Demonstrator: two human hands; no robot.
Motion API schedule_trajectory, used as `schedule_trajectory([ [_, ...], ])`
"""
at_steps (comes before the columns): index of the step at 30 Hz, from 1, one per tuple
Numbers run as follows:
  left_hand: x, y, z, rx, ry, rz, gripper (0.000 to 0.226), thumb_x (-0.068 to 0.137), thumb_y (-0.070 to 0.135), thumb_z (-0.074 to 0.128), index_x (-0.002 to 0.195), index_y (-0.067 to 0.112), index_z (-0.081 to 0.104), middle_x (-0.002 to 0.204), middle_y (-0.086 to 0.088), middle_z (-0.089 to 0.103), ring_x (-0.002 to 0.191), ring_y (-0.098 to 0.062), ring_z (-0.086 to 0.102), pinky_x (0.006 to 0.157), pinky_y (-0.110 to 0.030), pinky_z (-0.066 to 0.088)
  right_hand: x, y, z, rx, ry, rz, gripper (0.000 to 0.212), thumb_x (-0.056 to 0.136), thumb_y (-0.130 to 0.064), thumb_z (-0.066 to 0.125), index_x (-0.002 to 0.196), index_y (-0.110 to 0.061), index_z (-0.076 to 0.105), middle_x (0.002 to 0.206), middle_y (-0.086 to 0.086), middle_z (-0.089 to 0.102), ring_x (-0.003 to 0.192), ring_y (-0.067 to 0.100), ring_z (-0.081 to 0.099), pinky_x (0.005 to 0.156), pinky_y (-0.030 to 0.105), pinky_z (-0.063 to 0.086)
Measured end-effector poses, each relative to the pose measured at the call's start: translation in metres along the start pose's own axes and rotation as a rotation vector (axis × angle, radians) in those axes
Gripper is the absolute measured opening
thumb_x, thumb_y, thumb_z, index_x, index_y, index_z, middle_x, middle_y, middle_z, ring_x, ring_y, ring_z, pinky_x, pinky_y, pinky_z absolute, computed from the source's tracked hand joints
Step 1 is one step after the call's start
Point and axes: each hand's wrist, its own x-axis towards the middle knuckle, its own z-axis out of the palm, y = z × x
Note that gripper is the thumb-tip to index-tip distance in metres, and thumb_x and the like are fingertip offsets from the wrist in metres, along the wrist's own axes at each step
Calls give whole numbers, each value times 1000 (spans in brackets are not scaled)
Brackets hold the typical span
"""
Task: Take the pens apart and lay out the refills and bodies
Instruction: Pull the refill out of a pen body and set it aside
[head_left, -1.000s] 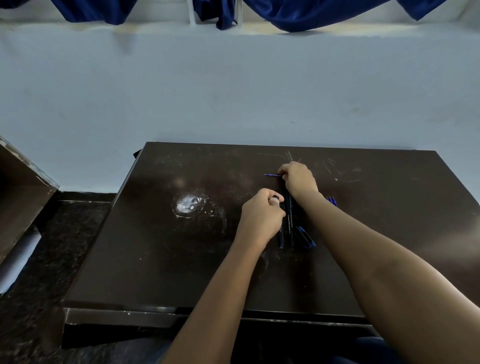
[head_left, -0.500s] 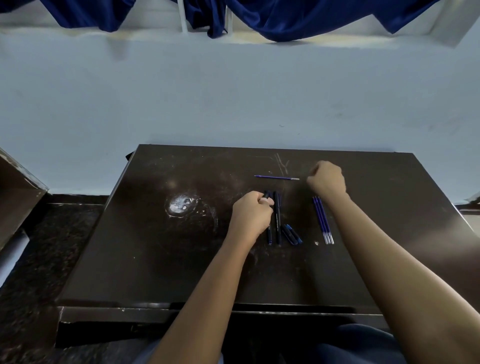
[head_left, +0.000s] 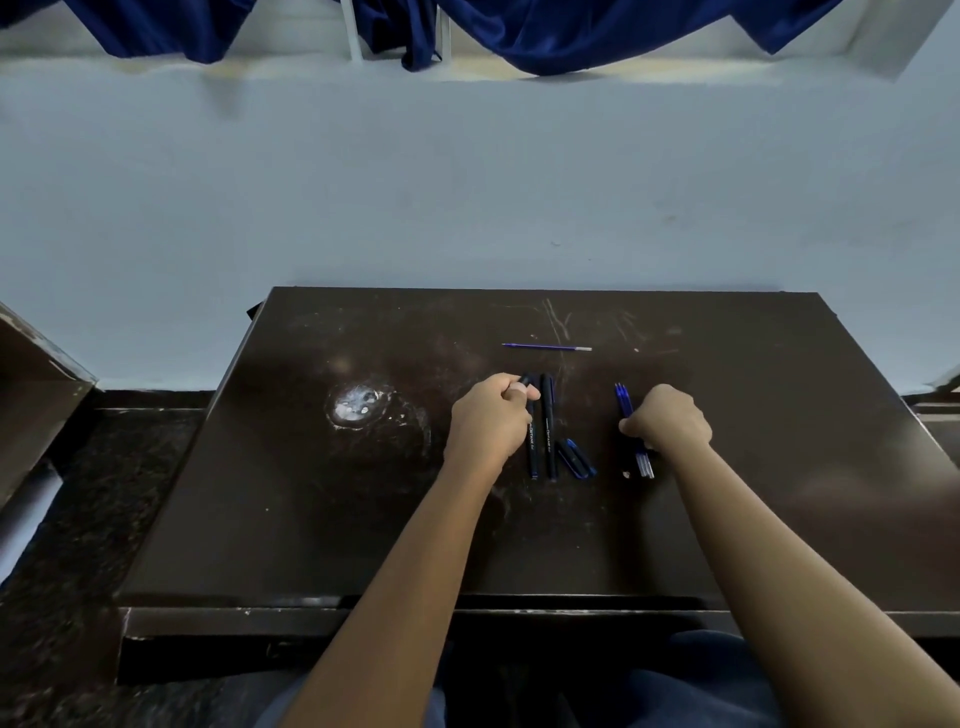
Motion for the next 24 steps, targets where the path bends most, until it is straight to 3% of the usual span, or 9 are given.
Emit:
schedule_trajectory([
  [2,3,-2,-1,5,6,-12,30,101,26,34,102,26,65,93,3,62,67,-3,49,71,-26,45,3,2,-2,54,-31,20,23,75,-21,72,89,-7,61,91,11,69,83,28,68,71,32,51],
  [5,3,-2,0,2,-10,-18,32,103,25,33,109,22,64,87,4,58,62,-3,45,53,-15,35,5,5,-4,129,-65,35,22,76,-22,73,81,-7,58,70,8,66,67,23,66,73,34,55],
  [7,2,-2,0,4,-25,-17,33,103,24,32,112,21,64,87,3,57,59,-3,43,49,-13,31,6,6,-7,176,-73,43,23,77,-23,73,78,-7,55,66,8,65,66,23,66,76,36,57],
  [9,2,-2,0,-9,-24,-11,34,103,25,31,112,21,64,83,5,56,59,-3,43,48,-13,31,8,4,-15,263,-19,5,24,77,-24,71,79,-4,57,69,11,66,65,26,65,70,36,56],
  [13,3,-2,0,-40,-20,1,36,103,25,30,111,20,64,85,5,57,61,-2,45,49,-14,31,-4,-20,-41,868,-103,-258,17,89,-17,61,79,-3,63,66,9,63,60,19,58,64,30,51],
  [16,2,0,-1,-60,-16,-3,36,103,24,30,110,20,64,96,0,60,64,-3,47,50,-15,31,-36,-42,-54,1135,-223,-487,17,94,-8,54,78,-9,58,74,6,62,59,9,61,64,20,54],
  [24,3,-1,0,-106,11,10,35,102,25,30,107,22,65,95,0,60,67,-2,47,53,-17,32,-62,-64,-43,1153,-229,-641,9,95,-4,50,90,-6,57,80,8,63,64,10,62,68,22,58],
])
